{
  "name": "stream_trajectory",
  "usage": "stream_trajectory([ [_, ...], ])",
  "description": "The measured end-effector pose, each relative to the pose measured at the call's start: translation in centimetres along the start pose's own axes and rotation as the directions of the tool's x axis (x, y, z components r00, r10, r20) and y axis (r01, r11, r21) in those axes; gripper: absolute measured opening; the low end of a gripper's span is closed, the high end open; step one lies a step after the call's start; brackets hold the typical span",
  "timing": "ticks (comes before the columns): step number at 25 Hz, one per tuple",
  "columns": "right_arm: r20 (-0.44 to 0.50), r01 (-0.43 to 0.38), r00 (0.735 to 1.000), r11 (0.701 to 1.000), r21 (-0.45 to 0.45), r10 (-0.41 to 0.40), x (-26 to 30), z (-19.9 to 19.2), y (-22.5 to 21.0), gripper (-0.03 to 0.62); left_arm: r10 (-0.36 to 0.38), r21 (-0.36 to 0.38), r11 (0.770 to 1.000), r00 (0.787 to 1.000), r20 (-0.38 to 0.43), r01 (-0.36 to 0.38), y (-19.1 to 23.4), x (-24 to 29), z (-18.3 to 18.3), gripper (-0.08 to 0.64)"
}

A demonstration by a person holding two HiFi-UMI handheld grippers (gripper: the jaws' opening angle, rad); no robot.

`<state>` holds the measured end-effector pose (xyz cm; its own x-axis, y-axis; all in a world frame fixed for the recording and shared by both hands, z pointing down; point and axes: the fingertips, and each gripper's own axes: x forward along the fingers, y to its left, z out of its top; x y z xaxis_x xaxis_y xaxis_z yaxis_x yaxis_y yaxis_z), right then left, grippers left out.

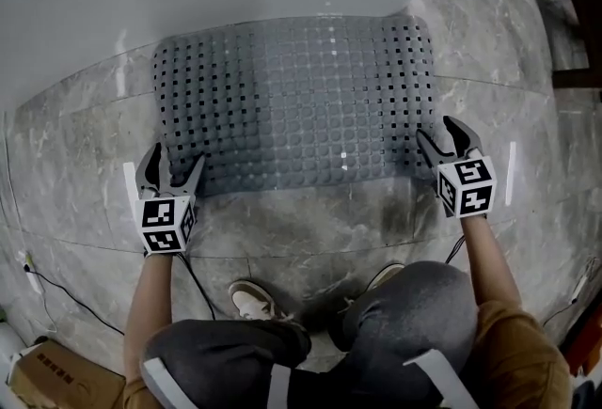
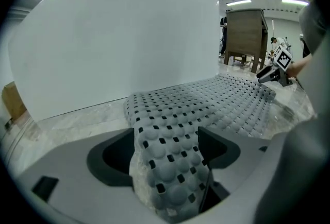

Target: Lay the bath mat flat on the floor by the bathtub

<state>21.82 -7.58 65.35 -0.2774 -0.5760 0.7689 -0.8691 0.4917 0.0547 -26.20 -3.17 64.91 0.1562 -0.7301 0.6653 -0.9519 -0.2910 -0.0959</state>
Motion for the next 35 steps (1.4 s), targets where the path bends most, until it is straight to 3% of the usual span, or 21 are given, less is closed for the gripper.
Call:
stream_trajectory([
  [3, 0.022, 0.001, 1.000, 1.000, 0.006, -0.002, 0.2, 0.6, 0.3, 0.260, 0.012, -0.035, 0.999, 1.000, 0.029, -0.011, -0.1, 0.0, 0.9, 0.371],
  [6, 0.032, -0.021, 0.999, 1.000, 0.013, 0.020, 0.9, 1.4, 1.1, 0.259, 0.022, -0.021, 1.000, 0.999, 0.045, -0.022, 0.0, -0.1, 1.7, 0.368],
  [9, 0.031, -0.037, 0.999, 0.999, 0.000, 0.037, 1.2, 1.9, 1.8, 0.251, 0.070, -0.004, 0.998, 0.996, 0.049, -0.069, 0.4, -0.2, 2.1, 0.279],
  [14, 0.030, -0.032, 0.999, 0.999, -0.017, 0.033, 1.6, 2.2, 2.1, 0.093, 0.093, 0.051, 0.994, 0.994, 0.055, -0.096, 0.0, 0.1, 2.3, 0.140],
  [18, 0.014, -0.021, 1.000, 0.999, -0.040, 0.022, 1.7, 2.3, 2.5, 0.006, 0.102, 0.010, 0.995, 0.995, 0.004, -0.102, 0.1, 0.5, 1.3, 0.006],
  [24, -0.002, -0.002, 1.000, 0.999, 0.040, 0.002, 2.6, 3.4, 1.9, 0.005, 0.110, 0.004, 0.994, 0.994, -0.023, -0.110, 1.0, 0.8, 2.5, 0.005],
  [28, 0.033, -0.010, 0.999, 0.997, 0.076, 0.007, 0.5, 6.1, 2.2, 0.005, 0.088, -0.002, 0.996, 0.996, -0.019, -0.088, 0.1, 0.2, 4.5, 0.005],
  [35, 0.008, -0.021, 1.000, 0.995, 0.102, 0.020, -3.7, 8.8, 3.3, 0.005, 0.066, -0.007, 0.998, 0.997, -0.040, -0.067, -2.1, -2.9, 7.9, 0.005],
])
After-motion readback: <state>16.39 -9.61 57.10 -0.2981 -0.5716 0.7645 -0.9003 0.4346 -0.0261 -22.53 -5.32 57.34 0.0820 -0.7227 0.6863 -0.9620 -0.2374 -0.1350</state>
